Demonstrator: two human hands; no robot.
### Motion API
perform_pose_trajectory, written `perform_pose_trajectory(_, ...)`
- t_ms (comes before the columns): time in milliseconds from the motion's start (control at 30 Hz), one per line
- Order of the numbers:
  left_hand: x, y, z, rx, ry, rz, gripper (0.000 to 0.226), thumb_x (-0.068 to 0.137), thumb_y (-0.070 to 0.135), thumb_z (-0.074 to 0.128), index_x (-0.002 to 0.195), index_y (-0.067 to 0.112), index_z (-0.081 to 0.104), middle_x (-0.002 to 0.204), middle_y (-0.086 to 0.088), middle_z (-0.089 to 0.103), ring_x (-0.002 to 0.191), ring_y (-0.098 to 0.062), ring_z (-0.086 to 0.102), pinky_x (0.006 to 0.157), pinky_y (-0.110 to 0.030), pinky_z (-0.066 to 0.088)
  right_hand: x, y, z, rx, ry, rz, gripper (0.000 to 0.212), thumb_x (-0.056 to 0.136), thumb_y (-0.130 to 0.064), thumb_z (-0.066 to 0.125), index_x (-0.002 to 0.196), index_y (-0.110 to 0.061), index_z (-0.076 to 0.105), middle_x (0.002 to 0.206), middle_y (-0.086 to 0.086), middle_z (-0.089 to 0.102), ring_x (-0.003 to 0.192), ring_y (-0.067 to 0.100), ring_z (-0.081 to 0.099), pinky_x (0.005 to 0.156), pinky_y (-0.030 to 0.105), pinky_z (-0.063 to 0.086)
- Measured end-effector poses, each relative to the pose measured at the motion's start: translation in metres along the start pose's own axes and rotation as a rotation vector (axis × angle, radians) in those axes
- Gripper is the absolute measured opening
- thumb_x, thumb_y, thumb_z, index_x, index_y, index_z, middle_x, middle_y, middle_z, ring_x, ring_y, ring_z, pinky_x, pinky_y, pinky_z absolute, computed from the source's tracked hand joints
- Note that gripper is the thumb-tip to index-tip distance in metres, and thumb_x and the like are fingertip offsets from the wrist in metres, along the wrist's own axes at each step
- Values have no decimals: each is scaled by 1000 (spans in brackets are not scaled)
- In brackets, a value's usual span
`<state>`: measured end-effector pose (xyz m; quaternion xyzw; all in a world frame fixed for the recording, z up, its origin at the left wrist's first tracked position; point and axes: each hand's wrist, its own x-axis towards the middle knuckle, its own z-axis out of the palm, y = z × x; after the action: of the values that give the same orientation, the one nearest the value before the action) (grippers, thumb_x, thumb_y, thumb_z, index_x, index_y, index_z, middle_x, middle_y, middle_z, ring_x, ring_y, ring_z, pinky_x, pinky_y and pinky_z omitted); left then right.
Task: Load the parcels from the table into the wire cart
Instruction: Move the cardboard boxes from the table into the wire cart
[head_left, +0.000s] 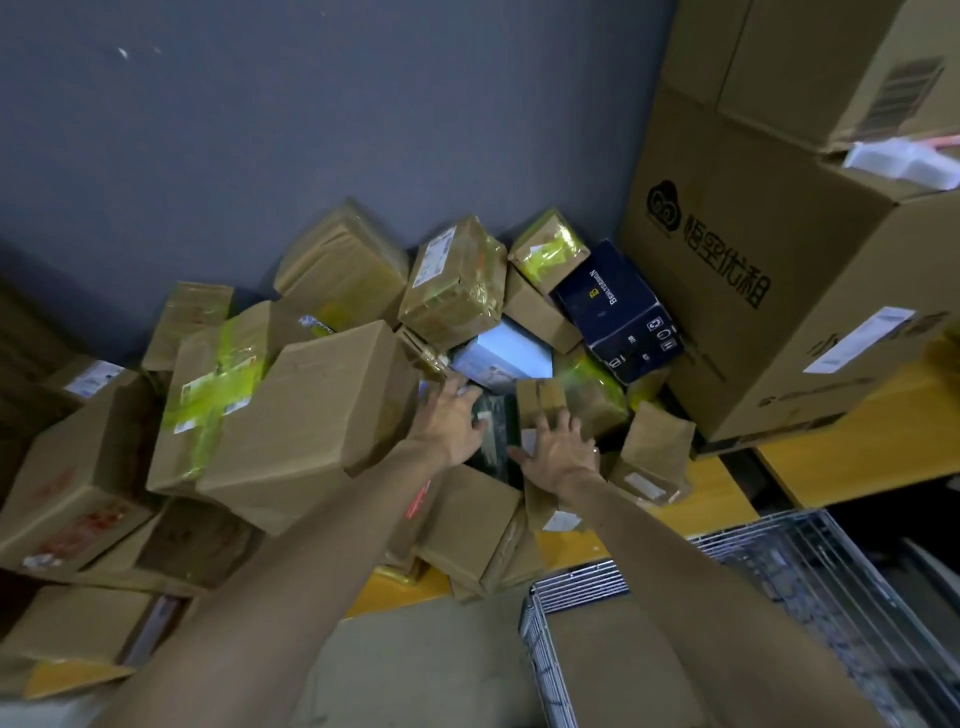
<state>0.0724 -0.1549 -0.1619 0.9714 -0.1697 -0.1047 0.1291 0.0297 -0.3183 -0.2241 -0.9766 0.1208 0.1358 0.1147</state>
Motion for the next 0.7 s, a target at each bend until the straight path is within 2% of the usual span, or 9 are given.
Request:
perform_pose_trajectory(100, 3, -2, 10, 5, -17, -3, 56, 98, 36, 53, 149, 21, 37, 161, -3, 17, 146, -27, 21, 119, -43, 23, 3, 4, 10, -9, 31, 20, 78, 92, -63, 46, 150, -19, 20, 156, 14, 14, 138, 38, 23, 102, 56, 38)
perform_pose_trajectory(267, -1, 0, 15, -13, -32, -15, 54, 97, 33, 56, 147, 22, 39, 161, -7, 14, 148, -28, 15, 121, -43, 20, 4, -1, 15, 37, 78, -4, 78, 87, -47, 62, 148, -18, 22, 148, 16, 22, 132, 40, 29, 98, 54, 45)
perform_pose_trajectory(467, -6, 3, -4, 8, -52, 15, 55, 97, 33, 56, 148, 22, 37, 158, -8, 13, 145, -32, 21, 119, -46, 24, -13, 3, -2, 109, 142, 32, 73, 87, -45, 65, 146, -19, 32, 150, 12, 24, 133, 39, 30, 100, 54, 44)
perform_pose_trajectory(567, -12, 13, -22, 46, -59, 60, 57, 99, 35, 52, 151, 23, 32, 162, -10, 6, 148, -33, 14, 120, -46, 21, -32, 7, -18, 177, 174, 24, 68, 87, -43, 63, 145, -21, 36, 149, 11, 27, 133, 40, 31, 102, 54, 43)
perform_pose_trajectory(700, -31, 31, -40, 61, -40, 173, 55, 100, 37, 50, 150, 22, 33, 163, -11, 4, 148, -35, 17, 118, -44, 25, -75, 14, -40, 180, 264, 20, 62, 89, -40, 60, 144, -18, 41, 150, 13, 30, 134, 40, 30, 108, 47, 33)
